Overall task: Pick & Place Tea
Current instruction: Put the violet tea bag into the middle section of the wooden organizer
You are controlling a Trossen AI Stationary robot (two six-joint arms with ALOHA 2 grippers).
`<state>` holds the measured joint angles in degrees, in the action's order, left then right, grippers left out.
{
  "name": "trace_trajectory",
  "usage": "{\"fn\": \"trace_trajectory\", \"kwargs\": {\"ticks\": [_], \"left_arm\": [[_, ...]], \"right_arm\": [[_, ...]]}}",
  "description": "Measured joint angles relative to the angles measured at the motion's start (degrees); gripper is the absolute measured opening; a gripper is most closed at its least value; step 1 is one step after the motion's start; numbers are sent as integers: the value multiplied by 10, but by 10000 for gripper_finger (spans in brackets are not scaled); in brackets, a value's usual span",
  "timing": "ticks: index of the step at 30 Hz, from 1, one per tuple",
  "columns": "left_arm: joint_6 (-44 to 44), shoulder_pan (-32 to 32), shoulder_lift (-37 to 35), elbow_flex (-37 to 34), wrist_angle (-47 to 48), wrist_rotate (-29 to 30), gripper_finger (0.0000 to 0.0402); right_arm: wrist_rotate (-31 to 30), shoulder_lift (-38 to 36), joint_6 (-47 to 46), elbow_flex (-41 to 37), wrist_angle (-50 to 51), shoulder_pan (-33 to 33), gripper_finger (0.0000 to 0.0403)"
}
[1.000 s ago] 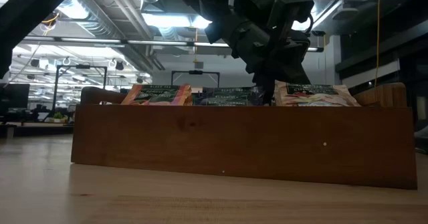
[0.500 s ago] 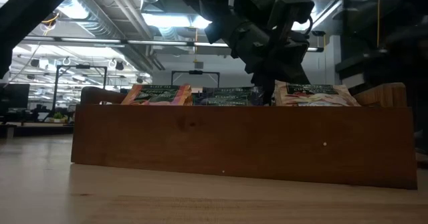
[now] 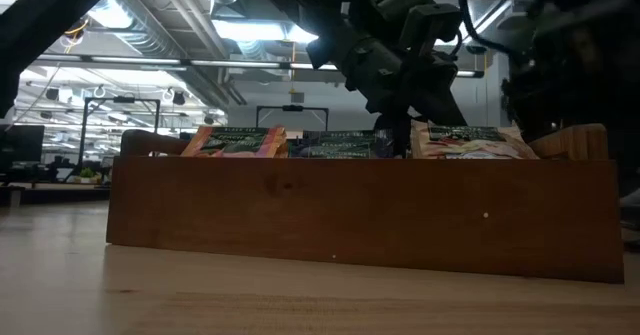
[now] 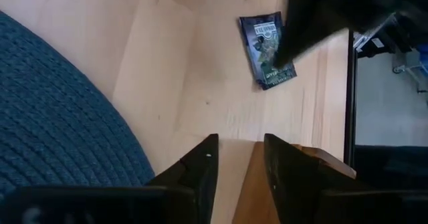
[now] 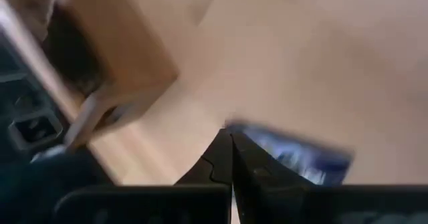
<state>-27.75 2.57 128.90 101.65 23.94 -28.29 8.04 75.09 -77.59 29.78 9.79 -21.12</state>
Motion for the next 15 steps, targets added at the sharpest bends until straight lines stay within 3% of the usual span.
{"fn": "trace_trajectory", "kwargs": {"ticks": [8, 15], "left_arm": [[0, -1, 0, 0, 0, -2, 109], [0, 0, 0, 0, 0, -2, 108]], "right_arm": [[81, -1, -1, 68, 134, -26, 0], [81, 14, -30, 51, 132, -47, 0]]}}
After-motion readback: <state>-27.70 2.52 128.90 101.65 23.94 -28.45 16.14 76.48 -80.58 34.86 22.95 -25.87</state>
